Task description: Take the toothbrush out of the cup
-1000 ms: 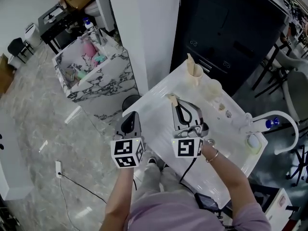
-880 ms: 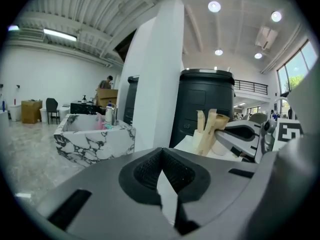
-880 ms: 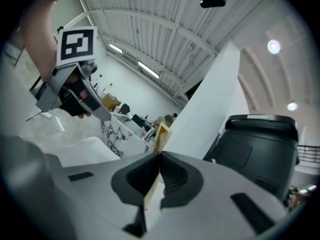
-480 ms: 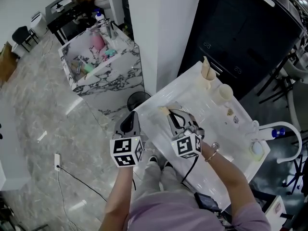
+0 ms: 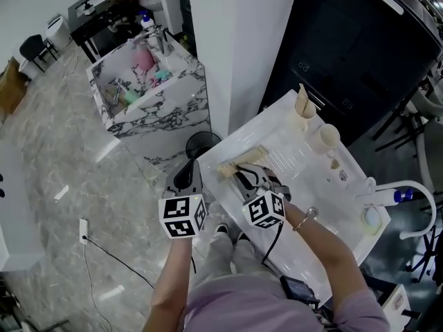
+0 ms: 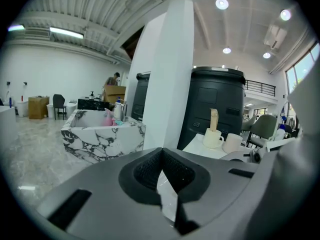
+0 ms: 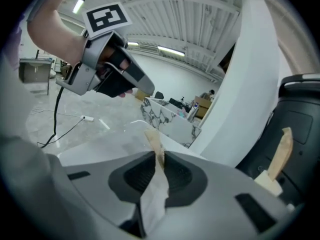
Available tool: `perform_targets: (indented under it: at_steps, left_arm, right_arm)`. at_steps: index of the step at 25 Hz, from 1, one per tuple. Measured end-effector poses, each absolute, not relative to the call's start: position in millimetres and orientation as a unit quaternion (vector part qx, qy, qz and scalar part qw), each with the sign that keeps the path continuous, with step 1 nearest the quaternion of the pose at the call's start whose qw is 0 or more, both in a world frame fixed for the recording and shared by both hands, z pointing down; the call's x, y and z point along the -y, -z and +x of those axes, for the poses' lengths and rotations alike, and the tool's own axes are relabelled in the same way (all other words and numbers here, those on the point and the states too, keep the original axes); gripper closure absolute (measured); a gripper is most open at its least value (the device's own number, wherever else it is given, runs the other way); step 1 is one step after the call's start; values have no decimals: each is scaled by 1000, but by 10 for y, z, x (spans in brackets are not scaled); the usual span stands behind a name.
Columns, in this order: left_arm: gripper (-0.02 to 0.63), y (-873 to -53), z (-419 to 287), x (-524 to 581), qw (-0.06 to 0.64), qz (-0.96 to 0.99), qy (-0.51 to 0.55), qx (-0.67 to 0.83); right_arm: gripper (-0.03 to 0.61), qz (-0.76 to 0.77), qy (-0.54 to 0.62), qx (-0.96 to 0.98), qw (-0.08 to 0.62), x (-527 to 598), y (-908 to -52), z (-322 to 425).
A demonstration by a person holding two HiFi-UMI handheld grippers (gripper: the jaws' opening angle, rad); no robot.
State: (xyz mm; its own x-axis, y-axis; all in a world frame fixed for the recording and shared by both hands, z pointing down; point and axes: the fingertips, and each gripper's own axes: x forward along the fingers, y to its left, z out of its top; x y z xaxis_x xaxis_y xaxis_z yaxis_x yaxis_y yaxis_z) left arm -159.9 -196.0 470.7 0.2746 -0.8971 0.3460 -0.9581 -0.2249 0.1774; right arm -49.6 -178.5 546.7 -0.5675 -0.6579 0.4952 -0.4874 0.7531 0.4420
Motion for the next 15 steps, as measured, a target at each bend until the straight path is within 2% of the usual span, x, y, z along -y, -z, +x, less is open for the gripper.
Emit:
perform_targets:
  at_steps: [7, 12, 15]
  left_arm:
    - [614, -4752, -1619, 2008, 188, 778, -85, 594]
    - [614, -4750, -1557, 2055, 191, 782, -81, 588]
    - [614, -4733, -1505, 2087, 189, 786, -81, 583]
  right_arm:
    - [456, 282, 103, 888, 349, 1665, -5599, -585]
    - [453, 270, 94, 897, 338, 1615, -5562, -583]
    - [453, 296, 62, 902, 309, 1658, -5419, -521]
